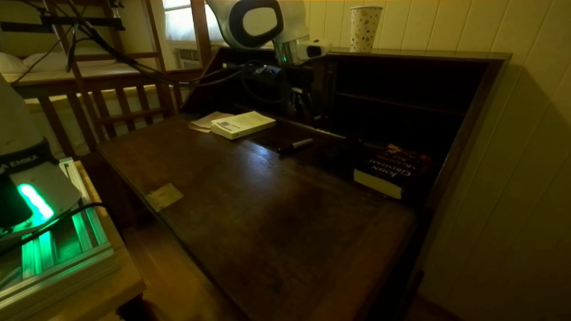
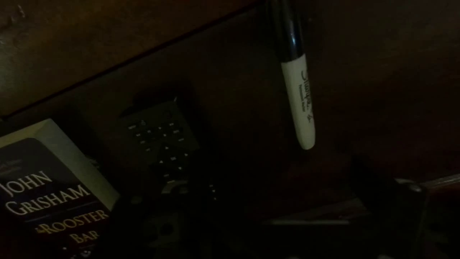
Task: Put the marker in the cup
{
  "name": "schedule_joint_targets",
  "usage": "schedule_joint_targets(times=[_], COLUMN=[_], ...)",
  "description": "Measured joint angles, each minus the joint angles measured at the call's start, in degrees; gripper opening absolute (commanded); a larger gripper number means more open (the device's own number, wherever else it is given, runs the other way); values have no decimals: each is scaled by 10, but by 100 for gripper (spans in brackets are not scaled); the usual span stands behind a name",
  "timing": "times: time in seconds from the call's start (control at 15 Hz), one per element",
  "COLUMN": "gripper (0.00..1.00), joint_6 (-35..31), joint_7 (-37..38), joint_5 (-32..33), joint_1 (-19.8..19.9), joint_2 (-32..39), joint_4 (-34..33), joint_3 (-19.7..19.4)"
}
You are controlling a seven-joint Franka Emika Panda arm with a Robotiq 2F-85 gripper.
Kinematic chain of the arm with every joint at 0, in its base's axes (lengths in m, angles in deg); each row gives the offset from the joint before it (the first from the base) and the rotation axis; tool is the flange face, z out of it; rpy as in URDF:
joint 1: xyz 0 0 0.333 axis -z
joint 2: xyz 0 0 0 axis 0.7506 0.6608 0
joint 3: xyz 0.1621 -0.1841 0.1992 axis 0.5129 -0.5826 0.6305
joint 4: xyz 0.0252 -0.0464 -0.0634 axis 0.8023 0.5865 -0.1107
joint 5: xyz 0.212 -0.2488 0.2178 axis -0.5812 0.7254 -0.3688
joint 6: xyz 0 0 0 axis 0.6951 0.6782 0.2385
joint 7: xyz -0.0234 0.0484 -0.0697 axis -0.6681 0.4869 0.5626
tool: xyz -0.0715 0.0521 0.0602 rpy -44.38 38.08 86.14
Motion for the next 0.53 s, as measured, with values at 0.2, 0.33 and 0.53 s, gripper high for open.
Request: schedule_joint_targets(times=[0.2,0.33,0.53], gripper=[100,100,100], joint_6=[-2,-2,-2], joint_7=[0,0,0], joint_5=[0,0,0], joint_1=[0,0,1], joint_2=[25,38,54], joint_4=[-20,-31,-43], joint_3=[11,16,20])
